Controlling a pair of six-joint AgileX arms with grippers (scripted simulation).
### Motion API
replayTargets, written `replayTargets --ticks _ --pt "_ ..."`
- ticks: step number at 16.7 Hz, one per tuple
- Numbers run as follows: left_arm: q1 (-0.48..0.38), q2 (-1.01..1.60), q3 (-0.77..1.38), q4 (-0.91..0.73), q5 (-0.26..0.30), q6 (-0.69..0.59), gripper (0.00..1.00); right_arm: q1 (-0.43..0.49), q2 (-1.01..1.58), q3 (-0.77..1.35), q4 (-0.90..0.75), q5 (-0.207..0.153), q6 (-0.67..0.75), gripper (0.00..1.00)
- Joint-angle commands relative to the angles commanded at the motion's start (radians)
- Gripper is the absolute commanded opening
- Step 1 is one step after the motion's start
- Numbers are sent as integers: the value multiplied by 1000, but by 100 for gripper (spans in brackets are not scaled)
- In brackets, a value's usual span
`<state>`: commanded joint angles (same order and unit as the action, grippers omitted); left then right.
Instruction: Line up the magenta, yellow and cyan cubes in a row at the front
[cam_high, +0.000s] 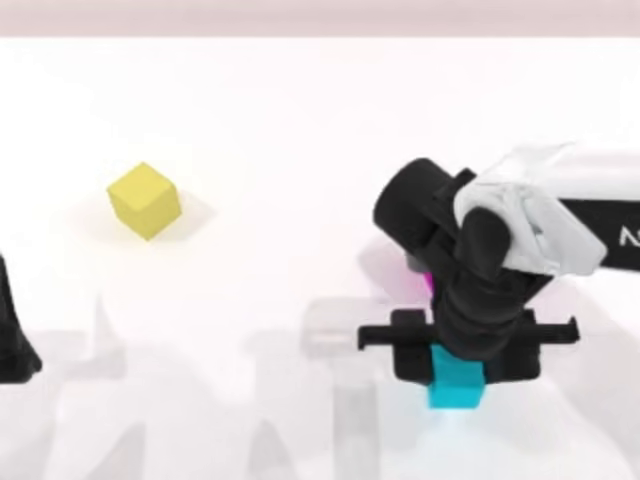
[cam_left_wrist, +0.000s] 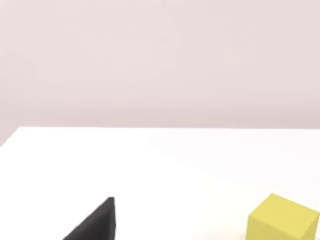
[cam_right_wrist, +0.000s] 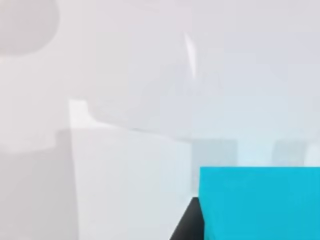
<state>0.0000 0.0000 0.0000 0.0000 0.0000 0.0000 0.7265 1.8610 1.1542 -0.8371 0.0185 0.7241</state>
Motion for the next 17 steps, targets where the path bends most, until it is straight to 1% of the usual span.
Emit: replayTargets --ticks 5,17 --pt "0 0 0 0 0 0 100 1 8 -14 18 1 1 0" --pt "0 0 0 0 0 0 100 1 8 -14 18 1 1 90"
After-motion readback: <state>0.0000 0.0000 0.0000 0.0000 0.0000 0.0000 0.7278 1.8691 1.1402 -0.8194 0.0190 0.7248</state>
